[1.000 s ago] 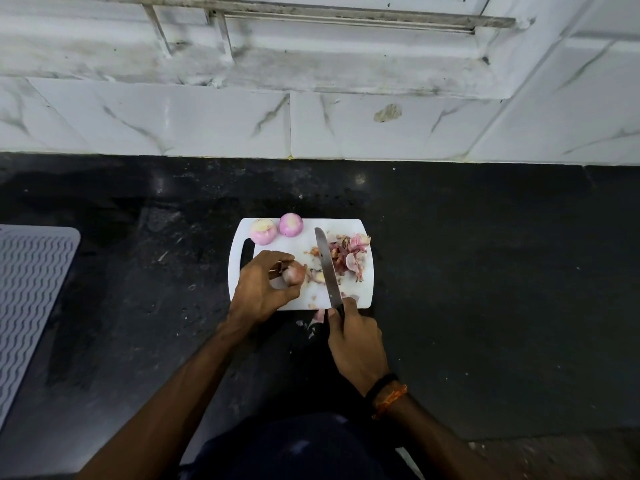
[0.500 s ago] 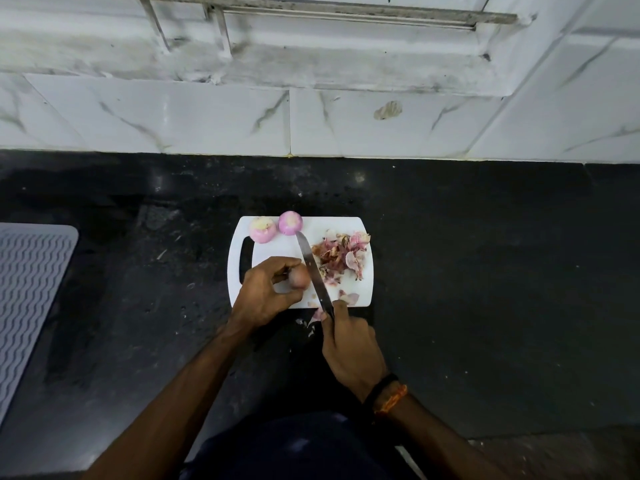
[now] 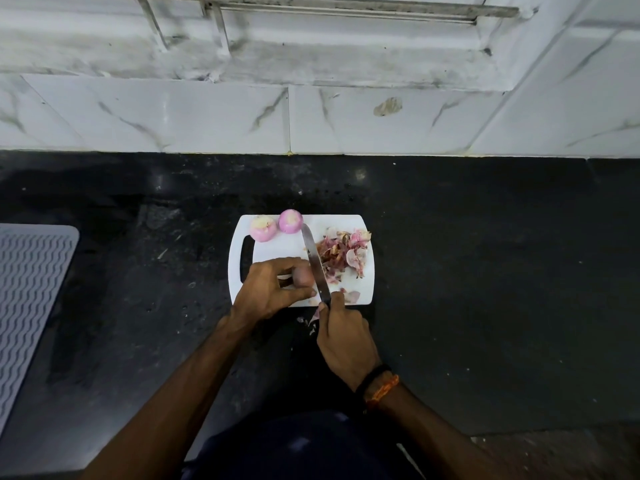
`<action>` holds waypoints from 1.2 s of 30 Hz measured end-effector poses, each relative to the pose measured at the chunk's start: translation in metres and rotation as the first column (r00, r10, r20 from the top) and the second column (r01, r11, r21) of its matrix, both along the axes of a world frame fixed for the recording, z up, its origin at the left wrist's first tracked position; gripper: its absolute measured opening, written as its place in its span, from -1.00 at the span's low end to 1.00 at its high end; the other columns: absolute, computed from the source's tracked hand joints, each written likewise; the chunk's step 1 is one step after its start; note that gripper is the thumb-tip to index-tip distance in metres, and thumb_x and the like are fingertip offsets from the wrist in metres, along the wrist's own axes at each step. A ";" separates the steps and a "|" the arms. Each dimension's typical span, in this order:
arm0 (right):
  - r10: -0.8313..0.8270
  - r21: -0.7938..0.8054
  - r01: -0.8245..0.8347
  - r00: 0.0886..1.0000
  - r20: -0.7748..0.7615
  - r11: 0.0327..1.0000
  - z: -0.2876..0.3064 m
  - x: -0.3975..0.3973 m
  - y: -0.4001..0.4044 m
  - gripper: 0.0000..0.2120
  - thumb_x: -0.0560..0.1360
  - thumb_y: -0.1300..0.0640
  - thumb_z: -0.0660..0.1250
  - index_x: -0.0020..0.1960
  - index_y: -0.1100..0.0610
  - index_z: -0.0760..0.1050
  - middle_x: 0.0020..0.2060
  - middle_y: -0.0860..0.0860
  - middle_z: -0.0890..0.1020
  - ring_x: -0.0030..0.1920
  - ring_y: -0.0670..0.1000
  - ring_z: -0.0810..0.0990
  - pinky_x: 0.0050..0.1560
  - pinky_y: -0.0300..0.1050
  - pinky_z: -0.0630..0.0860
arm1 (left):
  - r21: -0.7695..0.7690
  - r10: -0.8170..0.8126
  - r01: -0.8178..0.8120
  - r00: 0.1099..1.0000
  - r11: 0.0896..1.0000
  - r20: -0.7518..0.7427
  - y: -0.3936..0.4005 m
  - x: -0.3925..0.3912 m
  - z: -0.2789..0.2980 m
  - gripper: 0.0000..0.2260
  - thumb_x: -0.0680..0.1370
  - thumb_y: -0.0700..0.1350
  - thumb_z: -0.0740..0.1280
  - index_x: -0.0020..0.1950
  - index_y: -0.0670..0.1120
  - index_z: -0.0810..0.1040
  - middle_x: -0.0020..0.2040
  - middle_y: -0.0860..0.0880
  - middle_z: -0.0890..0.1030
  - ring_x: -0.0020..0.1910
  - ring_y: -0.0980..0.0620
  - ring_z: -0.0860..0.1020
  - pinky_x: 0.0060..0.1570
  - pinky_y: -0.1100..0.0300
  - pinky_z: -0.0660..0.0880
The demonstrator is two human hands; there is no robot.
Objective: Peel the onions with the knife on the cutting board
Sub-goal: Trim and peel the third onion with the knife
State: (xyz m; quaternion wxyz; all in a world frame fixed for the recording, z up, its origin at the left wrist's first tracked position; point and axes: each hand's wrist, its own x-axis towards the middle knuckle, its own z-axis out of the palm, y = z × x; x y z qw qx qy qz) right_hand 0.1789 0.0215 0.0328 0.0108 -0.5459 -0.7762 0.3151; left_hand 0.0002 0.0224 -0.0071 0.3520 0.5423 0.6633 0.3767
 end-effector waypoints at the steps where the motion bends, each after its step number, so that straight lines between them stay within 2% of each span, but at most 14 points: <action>1: 0.001 -0.007 -0.001 1.000 0.005 1.000 -0.001 -0.002 0.000 -0.71 0.70 0.02 0.04 0.34 0.15 0.29 -0.03 0.10 0.63 -0.05 0.10 0.64 -0.08 -0.08 0.51 | 0.002 0.004 -0.004 1.000 1.000 -0.004 0.001 0.000 0.000 -0.61 0.34 -0.10 0.64 0.14 -0.04 0.67 0.04 0.11 0.68 0.04 0.18 0.64 0.10 0.18 0.60; 4: -0.007 -0.007 0.007 1.000 0.009 1.000 -0.005 -0.003 0.000 -0.73 0.70 0.03 0.06 0.31 0.14 0.29 -0.04 0.10 0.63 -0.05 0.11 0.65 -0.04 -0.03 0.57 | 0.001 -0.011 0.011 0.999 1.000 -0.041 0.004 -0.002 -0.004 -0.61 0.30 -0.04 0.66 0.09 -0.05 0.70 0.05 0.09 0.68 0.06 0.14 0.63 0.10 0.10 0.60; 6: -0.003 0.004 0.003 1.000 0.008 1.000 -0.006 -0.004 0.000 -0.75 0.69 0.05 0.07 0.29 0.15 0.29 -0.05 0.10 0.64 -0.06 0.12 0.66 -0.05 -0.04 0.55 | -0.018 -0.013 0.012 0.999 1.000 -0.036 0.005 -0.002 -0.003 -0.61 0.31 -0.01 0.65 0.09 -0.06 0.72 0.04 0.09 0.69 0.03 0.16 0.63 0.08 0.13 0.59; 11: -0.021 0.034 0.021 1.000 -0.021 0.999 -0.007 -0.007 0.005 -0.81 0.68 0.09 0.09 0.23 0.15 0.32 -0.11 0.09 0.64 -0.10 0.13 0.66 -0.08 0.03 0.59 | -0.027 -0.009 0.008 0.999 1.000 -0.039 0.010 0.001 0.002 -0.63 0.34 -0.01 0.63 0.10 -0.07 0.72 0.01 0.10 0.71 -0.06 0.27 0.62 -0.02 0.43 0.52; 14: -0.024 0.005 0.024 0.999 -0.034 1.000 -0.006 -0.009 0.007 -0.79 0.67 0.11 0.11 0.26 0.17 0.33 -0.08 0.10 0.63 -0.09 0.13 0.65 -0.06 0.02 0.59 | -0.033 -0.015 0.013 0.998 0.999 -0.057 0.012 0.000 0.004 -0.67 0.36 -0.04 0.62 0.08 -0.08 0.71 -0.03 0.13 0.70 -0.08 0.34 0.61 -0.07 0.53 0.44; 18: -0.001 0.039 0.002 1.000 -0.029 0.999 -0.007 -0.011 0.012 -0.78 0.66 0.12 0.12 0.27 0.19 0.33 -0.09 0.16 0.64 -0.10 0.19 0.65 -0.05 0.07 0.58 | -0.059 -0.011 0.009 0.999 0.998 -0.047 0.017 -0.001 0.006 -0.71 0.34 -0.06 0.63 0.03 -0.05 0.73 -0.12 0.20 0.68 -0.14 0.37 0.62 -0.11 0.53 0.44; 23: -0.025 -0.011 0.025 1.000 -0.018 1.000 -0.008 -0.005 0.002 -0.77 0.68 0.08 0.11 0.29 0.14 0.29 -0.06 0.11 0.63 -0.07 0.14 0.66 -0.10 0.01 0.59 | -0.076 0.010 -0.013 0.999 0.997 -0.033 0.015 -0.001 0.004 -0.71 0.35 -0.06 0.63 0.04 -0.05 0.74 -0.11 0.19 0.69 -0.12 0.36 0.62 -0.08 0.54 0.43; 28: -0.030 0.029 0.031 0.999 -0.019 0.999 -0.008 -0.015 0.009 -0.77 0.68 0.10 0.10 0.29 0.18 0.31 -0.03 0.14 0.63 -0.03 0.17 0.65 -0.09 -0.04 0.50 | -0.083 0.030 -0.031 0.999 0.996 -0.022 0.016 0.000 0.004 -0.73 0.35 -0.05 0.62 0.03 -0.01 0.75 -0.11 0.18 0.71 -0.11 0.28 0.65 -0.02 0.40 0.53; 32: -0.032 -0.046 0.033 0.999 0.012 0.998 -0.004 -0.007 -0.002 -0.77 0.67 0.10 0.12 0.30 0.14 0.27 -0.04 0.13 0.64 -0.03 0.16 0.66 -0.02 0.04 0.60 | -0.085 0.029 -0.033 0.999 0.996 -0.045 0.015 0.000 0.002 -0.73 0.35 -0.04 0.63 0.01 0.01 0.75 -0.11 0.22 0.69 -0.10 0.32 0.63 -0.02 0.45 0.50; 36: -0.021 -0.051 0.021 1.000 -0.002 0.998 -0.004 -0.008 0.004 -0.72 0.66 0.12 0.15 0.34 0.16 0.26 0.01 0.16 0.64 0.02 0.18 0.65 0.03 0.04 0.57 | -0.072 0.015 -0.018 0.999 0.997 -0.045 0.015 0.000 0.005 -0.72 0.34 -0.08 0.63 0.03 -0.02 0.75 -0.12 0.28 0.66 -0.10 0.35 0.62 -0.03 0.45 0.50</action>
